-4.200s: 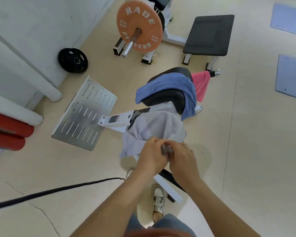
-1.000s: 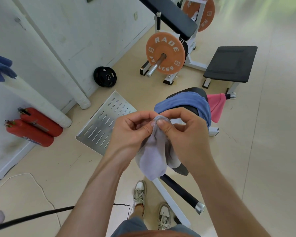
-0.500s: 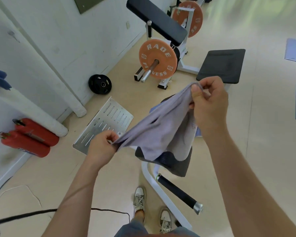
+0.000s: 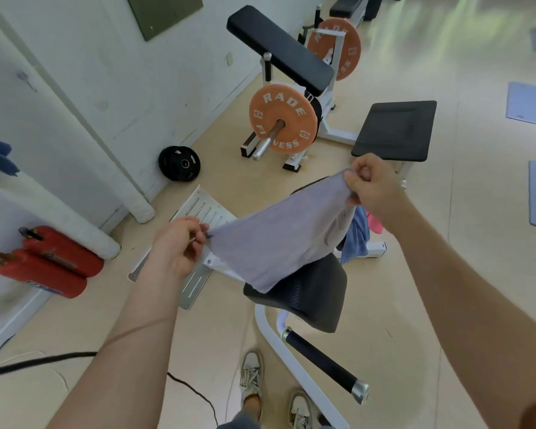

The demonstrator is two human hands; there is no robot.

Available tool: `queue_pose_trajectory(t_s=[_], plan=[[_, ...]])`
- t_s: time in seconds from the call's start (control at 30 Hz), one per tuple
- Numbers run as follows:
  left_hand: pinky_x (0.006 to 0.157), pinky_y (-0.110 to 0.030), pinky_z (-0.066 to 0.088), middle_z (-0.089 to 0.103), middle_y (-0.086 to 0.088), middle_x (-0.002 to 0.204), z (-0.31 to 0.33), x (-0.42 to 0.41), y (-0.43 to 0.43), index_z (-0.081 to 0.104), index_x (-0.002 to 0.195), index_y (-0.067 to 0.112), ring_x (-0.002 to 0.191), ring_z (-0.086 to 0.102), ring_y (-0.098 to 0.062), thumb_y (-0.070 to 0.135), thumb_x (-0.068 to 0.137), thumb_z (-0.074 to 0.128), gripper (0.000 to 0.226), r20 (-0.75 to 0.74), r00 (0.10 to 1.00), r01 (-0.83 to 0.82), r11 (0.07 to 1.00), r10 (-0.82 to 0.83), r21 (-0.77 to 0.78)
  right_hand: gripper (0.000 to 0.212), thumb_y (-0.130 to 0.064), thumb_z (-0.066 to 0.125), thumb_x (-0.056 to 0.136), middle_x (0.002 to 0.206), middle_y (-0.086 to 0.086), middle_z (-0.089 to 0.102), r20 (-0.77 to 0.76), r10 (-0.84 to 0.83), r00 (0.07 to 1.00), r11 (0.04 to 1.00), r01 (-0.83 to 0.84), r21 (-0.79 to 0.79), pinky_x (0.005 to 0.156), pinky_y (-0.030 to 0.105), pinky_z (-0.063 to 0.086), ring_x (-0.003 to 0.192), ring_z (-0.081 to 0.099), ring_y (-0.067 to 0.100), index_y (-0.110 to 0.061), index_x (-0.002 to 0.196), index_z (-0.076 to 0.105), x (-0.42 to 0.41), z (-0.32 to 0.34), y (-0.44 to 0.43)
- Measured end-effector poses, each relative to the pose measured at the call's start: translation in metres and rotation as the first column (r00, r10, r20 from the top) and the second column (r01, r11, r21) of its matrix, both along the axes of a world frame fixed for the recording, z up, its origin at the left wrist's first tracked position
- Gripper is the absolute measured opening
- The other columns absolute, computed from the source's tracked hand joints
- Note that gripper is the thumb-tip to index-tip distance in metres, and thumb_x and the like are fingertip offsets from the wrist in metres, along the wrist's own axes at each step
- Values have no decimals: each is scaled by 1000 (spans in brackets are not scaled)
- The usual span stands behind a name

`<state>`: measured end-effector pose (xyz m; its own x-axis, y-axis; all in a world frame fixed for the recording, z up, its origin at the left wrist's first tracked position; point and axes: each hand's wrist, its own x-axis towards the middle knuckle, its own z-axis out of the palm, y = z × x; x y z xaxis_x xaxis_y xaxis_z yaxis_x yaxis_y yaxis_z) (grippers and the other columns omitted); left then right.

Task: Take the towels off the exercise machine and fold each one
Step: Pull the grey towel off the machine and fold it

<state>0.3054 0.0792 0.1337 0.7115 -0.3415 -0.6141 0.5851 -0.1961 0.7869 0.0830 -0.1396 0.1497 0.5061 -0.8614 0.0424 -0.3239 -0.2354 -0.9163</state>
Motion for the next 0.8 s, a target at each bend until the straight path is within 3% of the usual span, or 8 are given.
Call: queue_pose_trajectory(t_s=[0.1,0.17,0.27,0.37,0.5,0.6,0.67,0.8], plan=[[35,-12,39,54,-6,69,3,20,-14,50,74,14,44,50,-9,-9,83,43,26,147,988,-52,998,44,48,12,-13,55,96,62,1,43,-36,-29,999,997,32,65,58,31,57,59,49,17,-13,85,49,10,1,-10],[43,-16,47,57,-7,74,3,26,-23,55,76,15,53,54,-13,-7,84,47,25,247,968,14,997,-32,75,20,-13,55,95,58,-1,40,-50,-4,999,1000,4,7,57,33,52,55,45,13,-19,78,47,18,12,-13],[73,-22,51,66,-2,94,-1,6,-47,64,87,21,83,63,-14,-6,82,57,28,384,838,377,920,-388,105,16,-15,52,95,54,-5,38,-151,144,978,970,-170,-176,55,21,37,48,36,3,-20,81,49,33,35,-3],[88,-21,46,63,9,118,1,-30,-74,63,111,27,112,56,-3,-2,76,66,45,504,621,647,755,-600,100,8,-14,48,97,57,2,36,-185,317,930,925,-347,-157,46,11,29,47,31,3,-7,94,49,44,56,15],[63,-3,44,64,5,118,17,-43,-92,60,121,15,91,60,9,-1,76,68,49,600,496,780,626,-628,10,5,-16,50,98,71,5,53,-148,435,888,896,-443,-24,59,23,38,65,43,10,-12,96,49,39,71,21],[76,-22,49,71,-7,99,22,-36,-91,68,102,8,87,65,-12,7,74,70,27,569,528,808,579,-630,-109,4,-14,49,99,65,-10,56,-39,490,871,865,-481,139,53,19,37,64,42,12,-13,95,48,30,78,19],[80,-35,45,72,-2,92,18,-29,-90,70,95,16,87,65,-15,17,72,71,23,545,513,835,532,-663,-138,6,-12,48,99,65,-8,54,28,493,869,852,-490,186,48,17,37,63,40,14,-15,93,47,26,80,19],[85,-30,47,70,1,96,11,-28,-83,72,97,23,93,64,-18,37,67,81,34,397,439,893,344,-806,-289,6,-13,48,98,67,4,47,167,456,874,831,-486,271,46,15,38,60,43,13,-15,93,48,26,75,22]])
